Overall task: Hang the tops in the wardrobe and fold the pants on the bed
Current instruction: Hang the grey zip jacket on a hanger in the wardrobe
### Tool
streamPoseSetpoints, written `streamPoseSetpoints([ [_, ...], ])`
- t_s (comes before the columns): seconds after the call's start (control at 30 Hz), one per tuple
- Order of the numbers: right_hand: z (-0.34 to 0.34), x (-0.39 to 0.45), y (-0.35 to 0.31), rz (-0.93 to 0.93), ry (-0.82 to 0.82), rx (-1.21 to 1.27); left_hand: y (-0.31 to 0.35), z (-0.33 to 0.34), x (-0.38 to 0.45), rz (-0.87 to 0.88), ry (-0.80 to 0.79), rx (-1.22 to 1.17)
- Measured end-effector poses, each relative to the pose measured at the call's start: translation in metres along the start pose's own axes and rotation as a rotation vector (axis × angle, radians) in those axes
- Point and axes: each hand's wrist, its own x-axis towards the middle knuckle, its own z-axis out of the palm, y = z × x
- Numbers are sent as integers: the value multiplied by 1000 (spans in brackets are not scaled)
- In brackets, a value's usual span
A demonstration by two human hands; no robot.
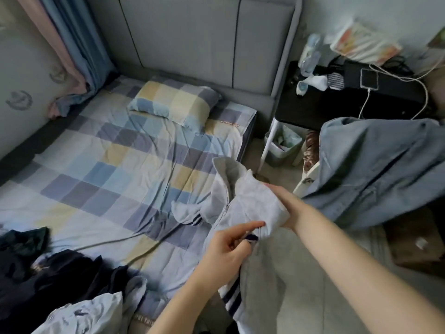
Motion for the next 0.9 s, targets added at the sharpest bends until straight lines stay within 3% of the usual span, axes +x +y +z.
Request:
streamPoseSetpoints([
  [0.13,-41,-25,-28,-171,-30,-78,11,22,11,-12,-72,50],
  [0.23,-79,-57,-42,-268,-73,-126,23,23,27,-9,315,-15],
  [0.3,-98,-79,-44,-345,-74,-277,38,22,38,94,580,-18],
  [0.33,-103,-93,-45,-383,-68,-364,49,27,43,178,619,63],
  [0.4,-110,-116,-46,-456,-30,-509,71,45,51,337,419,271],
  [0.5,-125,-155,-52,-592,66,-582,89,103,62,344,-20,428],
  [0.53,-130,-164,-54,-636,118,-605,90,121,65,340,-28,436],
  [0.67,-157,-207,-60,-763,198,-686,95,163,89,351,182,539],
  [0.77,-200,-239,-59,-819,314,-742,117,187,110,200,61,538],
  [0.9,-248,-262,-49,-814,531,-840,154,219,122,-115,-146,63],
])
